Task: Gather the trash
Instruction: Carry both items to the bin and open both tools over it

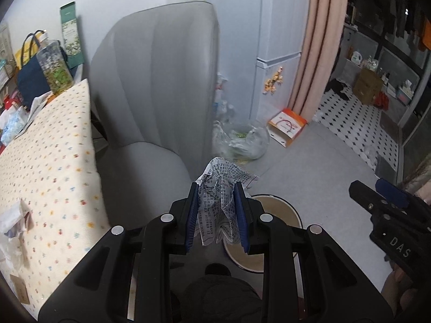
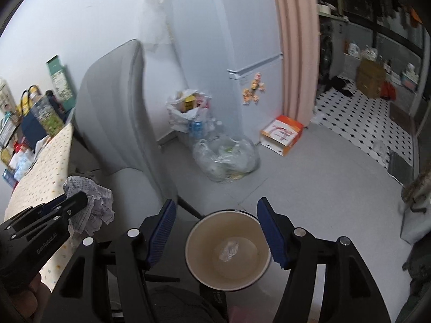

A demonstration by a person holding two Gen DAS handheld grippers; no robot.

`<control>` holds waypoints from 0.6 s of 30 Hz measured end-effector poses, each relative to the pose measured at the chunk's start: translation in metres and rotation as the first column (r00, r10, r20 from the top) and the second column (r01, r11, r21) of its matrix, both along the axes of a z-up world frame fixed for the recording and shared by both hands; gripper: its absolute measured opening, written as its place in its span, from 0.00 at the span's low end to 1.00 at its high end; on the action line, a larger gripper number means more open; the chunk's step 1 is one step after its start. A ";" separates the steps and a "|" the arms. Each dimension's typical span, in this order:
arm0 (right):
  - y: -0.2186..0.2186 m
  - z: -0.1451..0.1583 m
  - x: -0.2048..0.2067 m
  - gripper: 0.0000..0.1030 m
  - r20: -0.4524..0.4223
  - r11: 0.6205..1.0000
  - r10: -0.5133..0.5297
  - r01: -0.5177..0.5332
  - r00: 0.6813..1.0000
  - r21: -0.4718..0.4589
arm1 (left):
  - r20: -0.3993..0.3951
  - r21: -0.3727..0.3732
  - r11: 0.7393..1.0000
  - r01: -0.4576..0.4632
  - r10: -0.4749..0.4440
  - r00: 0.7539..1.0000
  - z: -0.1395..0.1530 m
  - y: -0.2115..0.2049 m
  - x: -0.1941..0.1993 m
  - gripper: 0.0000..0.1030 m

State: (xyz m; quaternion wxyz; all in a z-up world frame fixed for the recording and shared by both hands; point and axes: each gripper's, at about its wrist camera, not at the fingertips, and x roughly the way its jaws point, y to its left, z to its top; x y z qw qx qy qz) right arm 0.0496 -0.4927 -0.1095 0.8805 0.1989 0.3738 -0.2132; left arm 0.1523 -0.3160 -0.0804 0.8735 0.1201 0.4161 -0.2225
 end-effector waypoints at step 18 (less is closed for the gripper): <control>-0.051 0.014 -0.065 0.65 0.009 0.979 -0.203 0.203 0.979 -0.022 | -0.086 -0.044 0.984 0.175 -0.178 0.980 -0.020 -0.072 -0.018 0.77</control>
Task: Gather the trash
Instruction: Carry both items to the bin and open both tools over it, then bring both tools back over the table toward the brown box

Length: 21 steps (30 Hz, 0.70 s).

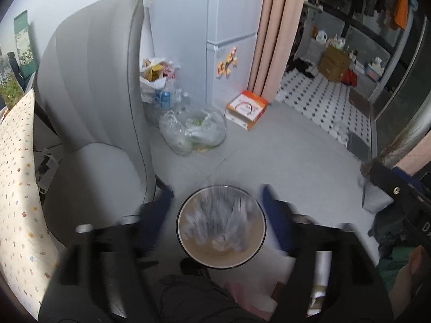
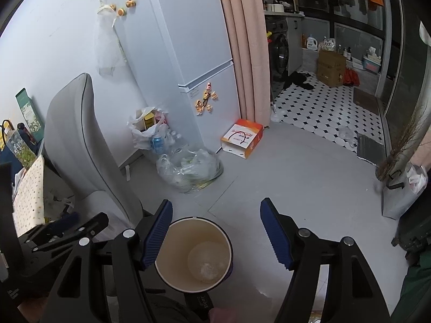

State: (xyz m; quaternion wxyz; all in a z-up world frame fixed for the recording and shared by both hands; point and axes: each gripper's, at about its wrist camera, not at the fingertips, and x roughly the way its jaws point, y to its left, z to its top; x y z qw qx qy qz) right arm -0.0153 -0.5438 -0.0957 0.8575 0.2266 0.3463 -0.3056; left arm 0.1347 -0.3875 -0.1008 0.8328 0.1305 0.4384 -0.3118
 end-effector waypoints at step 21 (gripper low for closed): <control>0.087 0.038 0.045 0.92 0.090 0.975 0.217 -0.211 0.972 -0.076 | 0.170 -0.075 0.961 -0.267 0.276 0.946 0.069 0.122 -0.003 0.94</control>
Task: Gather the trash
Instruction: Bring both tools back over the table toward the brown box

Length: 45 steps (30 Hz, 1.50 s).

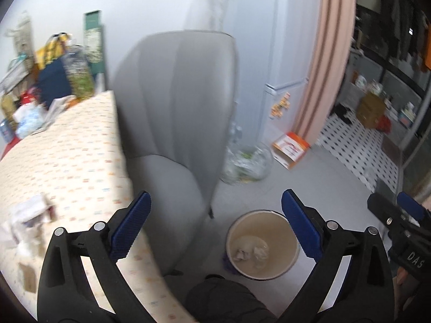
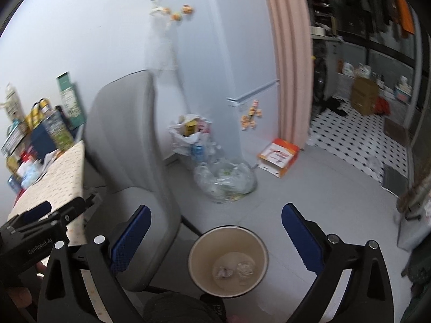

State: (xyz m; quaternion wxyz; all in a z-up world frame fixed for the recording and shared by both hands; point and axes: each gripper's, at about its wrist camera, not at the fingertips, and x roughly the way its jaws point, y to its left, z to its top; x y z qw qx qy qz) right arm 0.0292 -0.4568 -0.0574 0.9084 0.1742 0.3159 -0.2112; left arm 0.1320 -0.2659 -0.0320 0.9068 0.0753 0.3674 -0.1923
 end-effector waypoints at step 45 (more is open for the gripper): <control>0.264 0.054 0.013 0.93 0.013 0.885 0.434 -0.424 0.901 -0.192 | 0.054 -0.113 0.849 -0.516 0.524 0.850 0.007 0.316 -0.080 0.93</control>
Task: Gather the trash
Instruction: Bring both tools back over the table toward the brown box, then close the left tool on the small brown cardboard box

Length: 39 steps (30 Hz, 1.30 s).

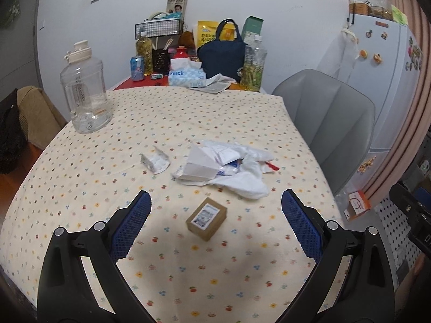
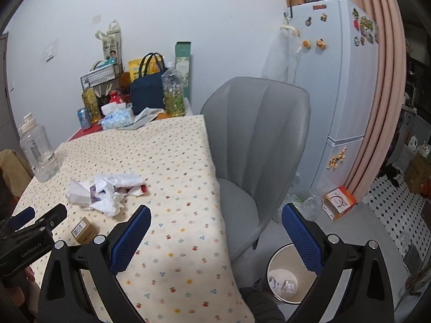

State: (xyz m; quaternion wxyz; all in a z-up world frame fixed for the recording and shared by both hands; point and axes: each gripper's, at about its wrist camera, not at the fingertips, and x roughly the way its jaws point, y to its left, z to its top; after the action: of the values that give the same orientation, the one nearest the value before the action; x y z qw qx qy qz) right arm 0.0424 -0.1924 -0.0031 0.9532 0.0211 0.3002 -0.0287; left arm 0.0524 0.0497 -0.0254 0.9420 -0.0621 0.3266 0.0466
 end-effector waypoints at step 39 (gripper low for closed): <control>0.081 -0.046 0.048 0.79 -0.158 0.952 0.305 -0.302 0.939 0.042 | -0.156 0.006 0.996 -0.085 0.085 0.984 -0.055 0.039 0.032 0.34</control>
State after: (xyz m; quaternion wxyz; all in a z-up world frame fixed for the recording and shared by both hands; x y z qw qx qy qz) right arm 0.0902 -0.1112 -0.0491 0.9182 -0.0196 0.3770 0.1196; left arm 0.0844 0.0885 -0.0809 0.9106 -0.0724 0.3965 0.0914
